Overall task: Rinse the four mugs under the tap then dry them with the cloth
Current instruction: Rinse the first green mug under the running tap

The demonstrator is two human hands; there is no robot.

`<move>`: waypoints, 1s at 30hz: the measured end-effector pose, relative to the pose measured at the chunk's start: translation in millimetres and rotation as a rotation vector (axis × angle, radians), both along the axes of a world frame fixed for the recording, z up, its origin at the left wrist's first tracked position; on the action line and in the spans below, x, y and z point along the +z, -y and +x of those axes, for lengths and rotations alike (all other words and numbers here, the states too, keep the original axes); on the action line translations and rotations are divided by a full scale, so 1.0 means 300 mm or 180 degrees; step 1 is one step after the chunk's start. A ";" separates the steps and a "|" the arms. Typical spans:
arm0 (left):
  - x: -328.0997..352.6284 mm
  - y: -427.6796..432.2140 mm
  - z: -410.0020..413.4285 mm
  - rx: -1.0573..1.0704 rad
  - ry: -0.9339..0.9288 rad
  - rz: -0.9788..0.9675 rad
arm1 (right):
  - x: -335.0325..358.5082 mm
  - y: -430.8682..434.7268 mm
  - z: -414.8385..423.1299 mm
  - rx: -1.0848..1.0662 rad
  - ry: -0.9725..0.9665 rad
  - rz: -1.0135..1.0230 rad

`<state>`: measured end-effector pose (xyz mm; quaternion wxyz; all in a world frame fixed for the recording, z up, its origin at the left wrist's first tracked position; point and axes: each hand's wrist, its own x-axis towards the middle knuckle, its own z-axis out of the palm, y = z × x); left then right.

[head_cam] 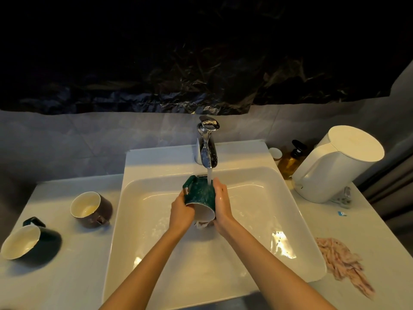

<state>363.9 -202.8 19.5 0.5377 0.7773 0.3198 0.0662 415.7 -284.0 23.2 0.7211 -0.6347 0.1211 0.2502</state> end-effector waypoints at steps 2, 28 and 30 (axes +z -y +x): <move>0.005 -0.002 -0.004 -0.0295 0.0067 0.0410 | -0.002 -0.005 0.001 0.0065 0.0340 -0.0272; 0.076 -0.061 -0.031 -0.0950 -0.0207 0.2484 | 0.093 0.007 0.018 0.0981 -0.0291 0.0141; 0.082 -0.073 -0.018 -0.1076 -0.0298 0.2994 | 0.106 0.009 0.006 0.1027 -0.0043 -0.0004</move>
